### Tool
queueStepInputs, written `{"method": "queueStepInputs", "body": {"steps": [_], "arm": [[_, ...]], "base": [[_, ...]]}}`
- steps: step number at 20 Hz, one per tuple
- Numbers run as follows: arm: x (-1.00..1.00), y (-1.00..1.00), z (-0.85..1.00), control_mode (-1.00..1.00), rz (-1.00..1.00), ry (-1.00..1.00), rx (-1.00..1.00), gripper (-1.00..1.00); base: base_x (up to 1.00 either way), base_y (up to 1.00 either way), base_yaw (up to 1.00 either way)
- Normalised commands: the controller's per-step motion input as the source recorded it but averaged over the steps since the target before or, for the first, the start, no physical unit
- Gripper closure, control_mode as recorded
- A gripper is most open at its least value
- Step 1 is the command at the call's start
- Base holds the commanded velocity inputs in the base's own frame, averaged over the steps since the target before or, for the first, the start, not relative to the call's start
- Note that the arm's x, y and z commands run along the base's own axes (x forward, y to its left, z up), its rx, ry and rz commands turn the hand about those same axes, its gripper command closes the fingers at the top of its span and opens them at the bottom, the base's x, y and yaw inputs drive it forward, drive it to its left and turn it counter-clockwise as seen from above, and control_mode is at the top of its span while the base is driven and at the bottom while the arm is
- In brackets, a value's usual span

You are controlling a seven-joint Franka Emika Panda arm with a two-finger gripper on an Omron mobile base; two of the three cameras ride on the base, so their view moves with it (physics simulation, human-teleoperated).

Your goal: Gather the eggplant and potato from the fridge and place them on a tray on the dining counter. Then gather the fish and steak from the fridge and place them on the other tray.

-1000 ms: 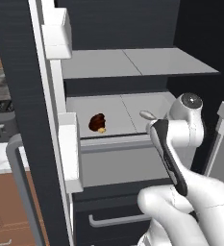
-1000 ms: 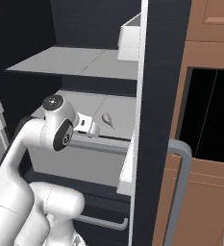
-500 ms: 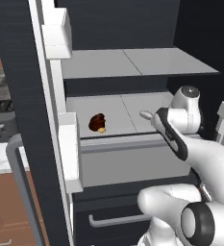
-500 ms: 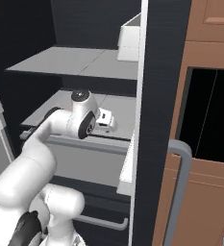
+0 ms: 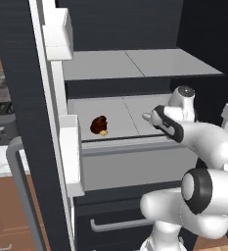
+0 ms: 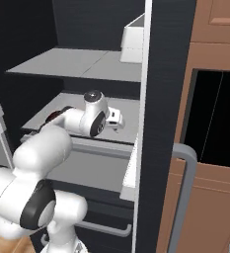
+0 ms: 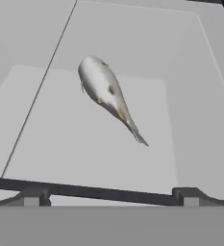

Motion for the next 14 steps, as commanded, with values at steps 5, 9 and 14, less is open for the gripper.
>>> {"method": "queueStepInputs", "body": {"steps": [5, 9, 14], "arm": [[0.40, 0.00, -0.25, -1.00, 0.11, -0.10, -0.01, -1.00], [0.71, 0.00, 0.00, -1.00, 0.07, 0.00, 0.00, -1.00], [0.66, 0.00, -0.07, -1.00, 0.06, 0.00, 0.00, -1.00]], "base": [[0.00, 0.00, 0.00], [0.00, 0.00, 0.00], [0.00, 0.00, 0.00]]}}
